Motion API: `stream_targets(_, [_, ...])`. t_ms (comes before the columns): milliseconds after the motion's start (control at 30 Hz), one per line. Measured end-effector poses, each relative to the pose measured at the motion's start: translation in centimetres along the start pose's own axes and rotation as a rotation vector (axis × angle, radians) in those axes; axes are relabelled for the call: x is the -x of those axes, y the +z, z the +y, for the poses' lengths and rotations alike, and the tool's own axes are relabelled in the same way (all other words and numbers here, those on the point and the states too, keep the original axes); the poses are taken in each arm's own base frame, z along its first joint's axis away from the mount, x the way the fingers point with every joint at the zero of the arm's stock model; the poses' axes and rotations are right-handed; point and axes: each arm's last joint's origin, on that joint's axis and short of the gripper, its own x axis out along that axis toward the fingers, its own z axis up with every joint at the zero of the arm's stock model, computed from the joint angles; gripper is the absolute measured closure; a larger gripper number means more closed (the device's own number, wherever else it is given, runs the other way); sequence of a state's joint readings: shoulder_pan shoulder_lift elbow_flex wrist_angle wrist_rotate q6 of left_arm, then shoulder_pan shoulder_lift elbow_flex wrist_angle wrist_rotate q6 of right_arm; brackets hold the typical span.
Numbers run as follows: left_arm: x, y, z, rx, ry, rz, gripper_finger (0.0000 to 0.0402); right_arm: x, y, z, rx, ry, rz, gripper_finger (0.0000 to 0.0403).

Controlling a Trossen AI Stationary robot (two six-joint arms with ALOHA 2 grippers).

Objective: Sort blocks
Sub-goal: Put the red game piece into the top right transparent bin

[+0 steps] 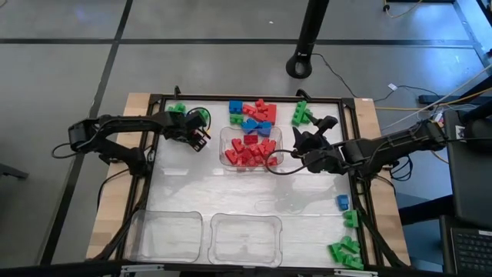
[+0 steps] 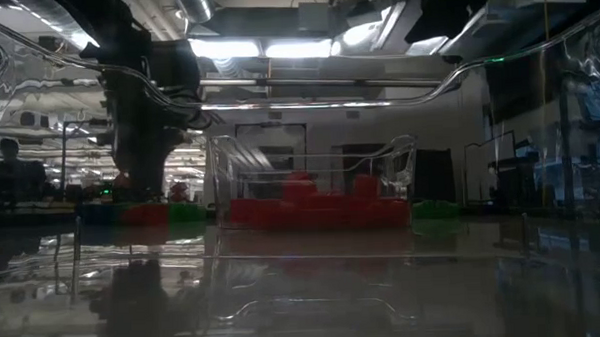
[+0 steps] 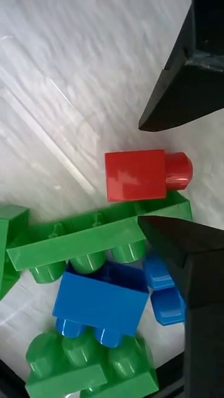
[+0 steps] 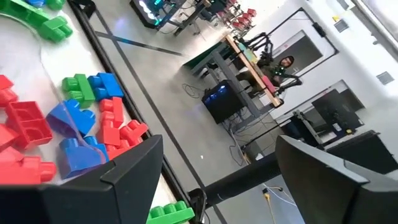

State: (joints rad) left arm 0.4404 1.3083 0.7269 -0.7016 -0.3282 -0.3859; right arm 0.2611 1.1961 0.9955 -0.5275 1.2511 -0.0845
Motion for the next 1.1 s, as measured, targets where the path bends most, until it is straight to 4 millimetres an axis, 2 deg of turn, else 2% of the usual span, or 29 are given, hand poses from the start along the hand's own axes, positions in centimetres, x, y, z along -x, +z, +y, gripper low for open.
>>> stream_targets(467, [-0.1, 0.2, -0.2, 0.019, -0.035, -0.006, 0.0176, 0.0, 0.0, 0.0, 0.005, 0.013, 0.0, 0.0091])
stream_targets(900, [-2.8, 0.3, -1.0, -0.021, 0.021, 0.065, 0.0176, 0.0, 0.0, 0.1, 0.01, 0.014, 0.001, 0.0091])
stream_targets(1100, [-3.0, 0.3, -1.1, -0.038, 0.023, 0.066, 0.0176, 0.0, 0.0, 0.1, 0.01, 0.014, 0.001, 0.0091])
